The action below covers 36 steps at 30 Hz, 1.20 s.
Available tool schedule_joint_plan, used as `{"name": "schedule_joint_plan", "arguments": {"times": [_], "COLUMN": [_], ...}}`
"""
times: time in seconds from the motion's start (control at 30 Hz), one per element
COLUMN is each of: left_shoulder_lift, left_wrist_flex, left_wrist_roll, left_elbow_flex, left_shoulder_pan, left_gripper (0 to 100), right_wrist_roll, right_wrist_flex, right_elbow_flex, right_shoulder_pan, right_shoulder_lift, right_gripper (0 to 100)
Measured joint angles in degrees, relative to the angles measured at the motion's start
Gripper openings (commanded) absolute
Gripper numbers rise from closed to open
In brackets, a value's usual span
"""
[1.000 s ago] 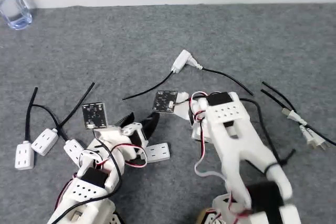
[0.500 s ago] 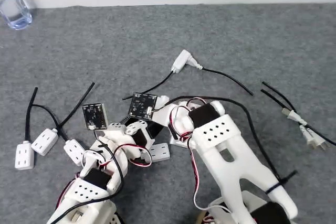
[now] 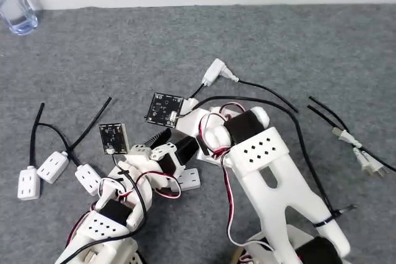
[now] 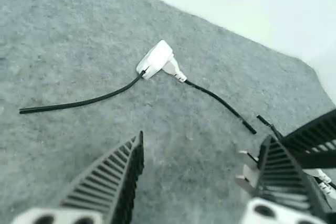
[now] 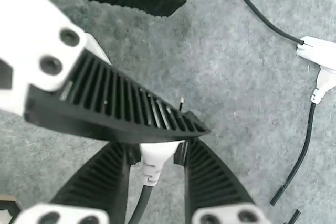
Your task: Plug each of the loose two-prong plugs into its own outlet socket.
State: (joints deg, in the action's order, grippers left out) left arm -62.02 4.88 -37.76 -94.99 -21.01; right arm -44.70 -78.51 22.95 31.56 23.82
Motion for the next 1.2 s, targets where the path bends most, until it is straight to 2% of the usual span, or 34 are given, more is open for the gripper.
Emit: {"name": "schedule_joint_plan", "arguments": {"times": [0.5,1.03,1.2], "left_shoulder_lift": [-0.1,0.4,0.6], "left_wrist_flex": [-0.1,0.4,0.5], "left_wrist_roll": [0.0,0.0,0.3], "left_elbow_flex": [0.3,0.0,-0.2], "left_shoulder_pan": [0.1,0.2,3.3], "left_gripper": [33,33,33], "right_wrist_roll": [0.0,1.5,1.5], "right_wrist_flex": [-9.4,-9.4,-9.3], "right_elbow_flex": [-9.3,-10.3,-10.8], "right_shoulder_pan": [-0.1,-1.8,-1.8], "right_shoulder_lift": [0.0,0.0,0.2], "right_gripper": [0.9,0.9,0.9]}}
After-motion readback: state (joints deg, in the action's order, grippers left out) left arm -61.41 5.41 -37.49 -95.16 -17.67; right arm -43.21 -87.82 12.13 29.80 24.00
